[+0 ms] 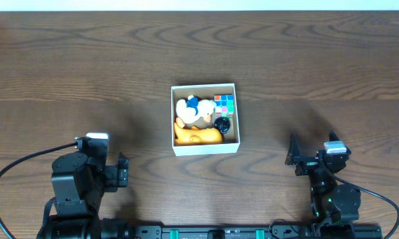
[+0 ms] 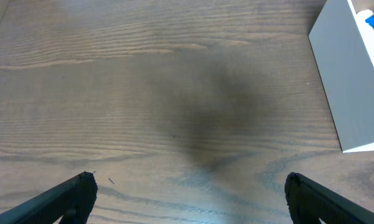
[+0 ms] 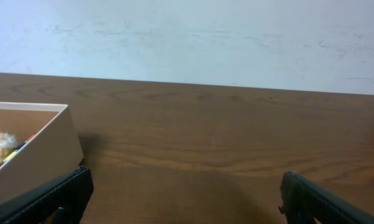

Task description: Pack container

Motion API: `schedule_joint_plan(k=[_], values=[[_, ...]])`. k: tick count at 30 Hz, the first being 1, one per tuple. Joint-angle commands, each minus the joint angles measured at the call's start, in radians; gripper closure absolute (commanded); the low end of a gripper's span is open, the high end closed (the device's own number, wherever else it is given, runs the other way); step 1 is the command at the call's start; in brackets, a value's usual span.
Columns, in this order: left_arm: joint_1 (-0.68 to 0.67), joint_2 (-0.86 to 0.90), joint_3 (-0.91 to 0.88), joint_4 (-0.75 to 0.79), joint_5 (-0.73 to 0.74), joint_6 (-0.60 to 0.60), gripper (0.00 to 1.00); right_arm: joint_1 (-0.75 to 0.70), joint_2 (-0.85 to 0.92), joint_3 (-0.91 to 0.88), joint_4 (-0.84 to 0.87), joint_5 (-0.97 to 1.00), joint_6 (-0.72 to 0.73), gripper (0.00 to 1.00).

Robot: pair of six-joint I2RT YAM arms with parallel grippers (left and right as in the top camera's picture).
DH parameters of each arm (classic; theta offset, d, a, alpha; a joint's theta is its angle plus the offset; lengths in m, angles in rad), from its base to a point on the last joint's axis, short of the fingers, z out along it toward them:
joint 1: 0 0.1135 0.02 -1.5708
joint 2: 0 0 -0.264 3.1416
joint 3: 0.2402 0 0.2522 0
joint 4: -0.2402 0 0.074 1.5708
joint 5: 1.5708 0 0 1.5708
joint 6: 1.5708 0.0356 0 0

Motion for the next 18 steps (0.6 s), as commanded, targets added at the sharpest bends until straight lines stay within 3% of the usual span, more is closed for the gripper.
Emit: schedule_joint_plan(k=[1,11,18], values=[[0.002,0.003,0.000,0.000,-0.008,-0.009,0.02,0.005,-0.007,-0.005,0.000,-0.013,-0.018,0.01],[-0.005,-0.051,-0.009,-0.025,0.027,-0.012,0.02,0.005,-0.007,-0.005,0.000,-0.013,-0.018,0.01],[-0.006,-0.319,-0.171,0.050,0.162,-0.037,0.02,0.005,-0.007,-0.005,0.000,-0.013,-0.018,0.01]])
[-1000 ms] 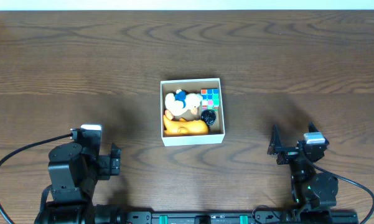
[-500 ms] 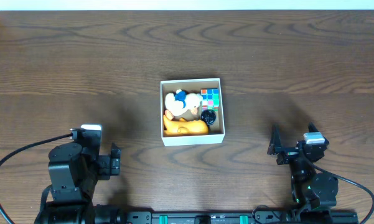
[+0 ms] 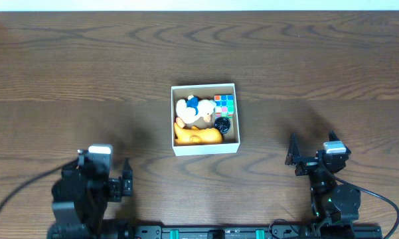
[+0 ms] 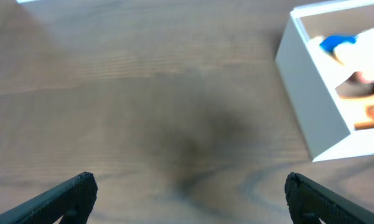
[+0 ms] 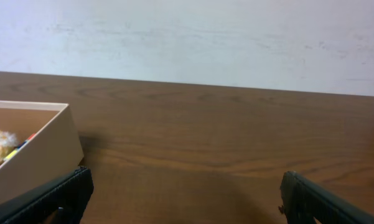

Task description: Pack container

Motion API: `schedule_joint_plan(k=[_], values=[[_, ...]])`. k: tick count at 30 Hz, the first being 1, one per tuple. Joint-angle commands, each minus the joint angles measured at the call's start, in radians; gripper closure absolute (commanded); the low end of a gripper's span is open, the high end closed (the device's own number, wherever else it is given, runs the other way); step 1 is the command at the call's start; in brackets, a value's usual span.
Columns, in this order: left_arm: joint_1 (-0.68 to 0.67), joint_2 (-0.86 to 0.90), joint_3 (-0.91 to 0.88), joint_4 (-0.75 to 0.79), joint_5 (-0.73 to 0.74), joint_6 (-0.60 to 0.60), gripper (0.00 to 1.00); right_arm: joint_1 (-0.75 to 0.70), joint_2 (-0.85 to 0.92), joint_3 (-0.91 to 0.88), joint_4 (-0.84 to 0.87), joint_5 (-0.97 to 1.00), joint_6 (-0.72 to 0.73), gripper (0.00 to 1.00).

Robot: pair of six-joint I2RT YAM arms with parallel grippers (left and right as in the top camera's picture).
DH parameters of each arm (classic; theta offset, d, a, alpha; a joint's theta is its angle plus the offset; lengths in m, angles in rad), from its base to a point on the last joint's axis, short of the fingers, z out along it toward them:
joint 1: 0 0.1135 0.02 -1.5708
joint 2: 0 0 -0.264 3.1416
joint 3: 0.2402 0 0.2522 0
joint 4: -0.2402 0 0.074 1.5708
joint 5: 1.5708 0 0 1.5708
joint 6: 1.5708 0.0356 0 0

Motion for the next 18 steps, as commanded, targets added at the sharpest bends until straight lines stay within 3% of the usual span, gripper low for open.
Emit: schedule_joint_plan(k=[1,5,14,18], values=[[-0.004,-0.162,-0.130,0.060,0.069,-0.054,0.02,0.005,-0.007,-0.005,-0.001,-0.010,-0.011,0.01],[-0.004,-0.299,-0.286,0.230,0.074,-0.077,0.02,0.005,-0.007,-0.005,-0.001,-0.010,-0.011,0.01],[-0.016,-0.301,-0.615,0.823,0.061,-0.070,0.02,0.005,-0.007,-0.005,-0.001,-0.010,-0.011,0.01],[-0.018,-0.301,-0.651,0.823,0.061,-0.073,0.02,0.005,-0.007,-0.005,-0.001,-0.010,-0.011,0.01]])
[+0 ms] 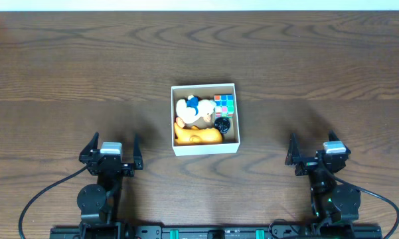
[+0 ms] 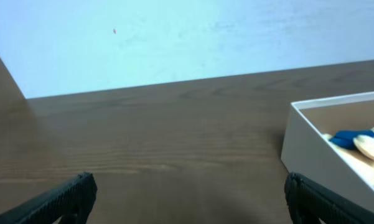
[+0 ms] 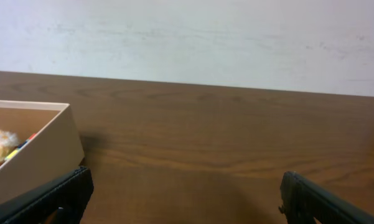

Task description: Pack container

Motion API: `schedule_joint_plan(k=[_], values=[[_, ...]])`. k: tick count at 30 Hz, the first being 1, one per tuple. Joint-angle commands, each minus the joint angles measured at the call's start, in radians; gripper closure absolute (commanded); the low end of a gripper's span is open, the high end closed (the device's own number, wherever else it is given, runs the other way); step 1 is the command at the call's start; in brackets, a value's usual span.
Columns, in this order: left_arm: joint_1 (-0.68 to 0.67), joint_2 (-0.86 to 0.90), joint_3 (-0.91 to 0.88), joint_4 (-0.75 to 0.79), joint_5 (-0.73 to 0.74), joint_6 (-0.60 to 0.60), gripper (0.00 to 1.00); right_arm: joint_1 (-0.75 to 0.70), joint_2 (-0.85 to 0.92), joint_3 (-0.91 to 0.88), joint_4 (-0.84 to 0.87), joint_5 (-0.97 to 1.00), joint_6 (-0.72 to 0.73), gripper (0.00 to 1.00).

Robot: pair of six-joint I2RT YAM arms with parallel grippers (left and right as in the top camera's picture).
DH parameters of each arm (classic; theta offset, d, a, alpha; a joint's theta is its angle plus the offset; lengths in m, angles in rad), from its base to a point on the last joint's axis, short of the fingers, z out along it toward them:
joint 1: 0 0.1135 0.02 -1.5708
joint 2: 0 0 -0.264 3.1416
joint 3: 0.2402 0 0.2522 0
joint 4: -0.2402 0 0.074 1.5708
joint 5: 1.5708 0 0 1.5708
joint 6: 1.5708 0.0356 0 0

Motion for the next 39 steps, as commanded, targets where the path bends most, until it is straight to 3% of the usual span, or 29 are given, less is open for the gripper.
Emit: schedule_joint_plan(k=[1,6,39], values=[[-0.005,-0.011,-0.022,-0.028,0.007,-0.016,0.02,0.005,-0.006,-0.004,-0.001,-0.007,-0.011,0.01],[-0.005,-0.011,-0.022,-0.027,0.008,-0.080,0.02,0.005,-0.006,-0.004,-0.001,-0.007,-0.011,0.01],[-0.005,-0.008,-0.022,-0.027,0.008,-0.080,0.02,0.005,-0.006,-0.004,-0.001,-0.007,-0.011,0.01]])
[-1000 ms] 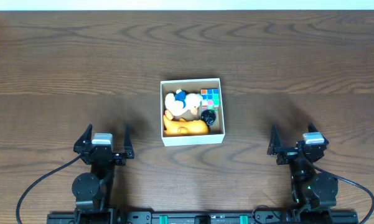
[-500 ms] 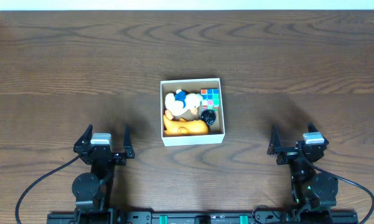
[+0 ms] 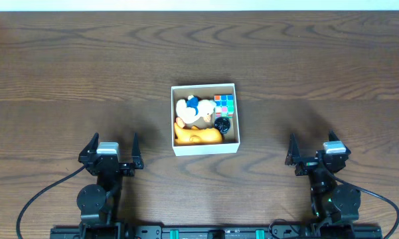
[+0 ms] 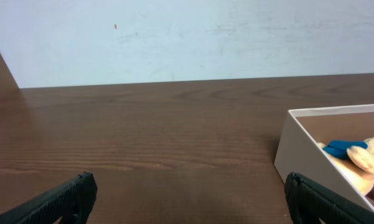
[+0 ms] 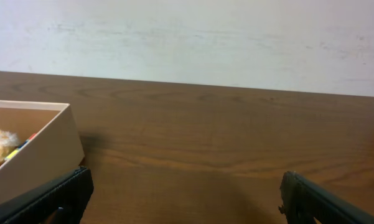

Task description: Pack container

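A white open box (image 3: 174,119) sits mid-table and holds a cream plush with a blue patch (image 3: 194,109), an orange toy (image 3: 198,136), a colour cube (image 3: 224,103) and a small black round thing (image 3: 222,124). The box wall shows at the right of the left wrist view (image 4: 305,158) and at the left of the right wrist view (image 5: 37,155). My left gripper (image 3: 111,145) stands open near the front edge, left of the box, nothing between its fingers (image 4: 68,199). My right gripper (image 3: 312,147) stands open at the front right, also holding nothing.
The dark wooden table (image 3: 319,60) stretches around the box. A pale wall (image 5: 205,37) lies beyond its far edge. Black cables (image 3: 40,196) run from both arm bases along the front edge.
The left wrist view has shifted slightly, with the box wall a little lower and farther left in it. Overhead, both arms look unchanged.
At first the left arm was raised at the front left, its camera looking down on the table beside the box. Then it drew back toward the front edge. After that it sat folded low with its gripper facing the wall, as now. The right arm stayed still throughout.
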Motion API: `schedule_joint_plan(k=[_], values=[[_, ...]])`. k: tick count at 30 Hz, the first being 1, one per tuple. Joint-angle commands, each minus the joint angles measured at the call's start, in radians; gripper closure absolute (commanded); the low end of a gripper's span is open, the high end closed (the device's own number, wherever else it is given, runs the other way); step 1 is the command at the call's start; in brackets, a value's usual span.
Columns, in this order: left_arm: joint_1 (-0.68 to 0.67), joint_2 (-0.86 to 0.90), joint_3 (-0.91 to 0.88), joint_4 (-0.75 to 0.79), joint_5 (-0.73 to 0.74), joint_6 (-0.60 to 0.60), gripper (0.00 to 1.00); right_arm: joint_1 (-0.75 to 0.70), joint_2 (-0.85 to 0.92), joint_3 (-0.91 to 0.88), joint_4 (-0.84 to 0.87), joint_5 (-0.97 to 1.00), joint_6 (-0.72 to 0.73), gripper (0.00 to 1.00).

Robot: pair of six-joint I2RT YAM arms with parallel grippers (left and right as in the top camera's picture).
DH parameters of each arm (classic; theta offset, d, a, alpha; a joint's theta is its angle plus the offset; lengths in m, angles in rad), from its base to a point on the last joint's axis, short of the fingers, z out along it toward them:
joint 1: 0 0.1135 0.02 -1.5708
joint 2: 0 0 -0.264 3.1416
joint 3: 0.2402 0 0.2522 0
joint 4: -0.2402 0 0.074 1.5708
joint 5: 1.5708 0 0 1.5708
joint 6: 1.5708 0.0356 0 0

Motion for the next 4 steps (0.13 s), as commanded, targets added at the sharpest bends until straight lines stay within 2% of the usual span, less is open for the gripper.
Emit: schedule_joint_plan(k=[1,4], values=[[-0.005,-0.005,-0.023,-0.026,0.007,-0.009,0.02,0.005,-0.006,-0.004,-0.002,-0.007,-0.011,0.01],[-0.005,-0.005,-0.023,-0.026,0.007,-0.009,0.02,0.005,-0.006,-0.004,-0.002,-0.007,-0.011,0.01]])
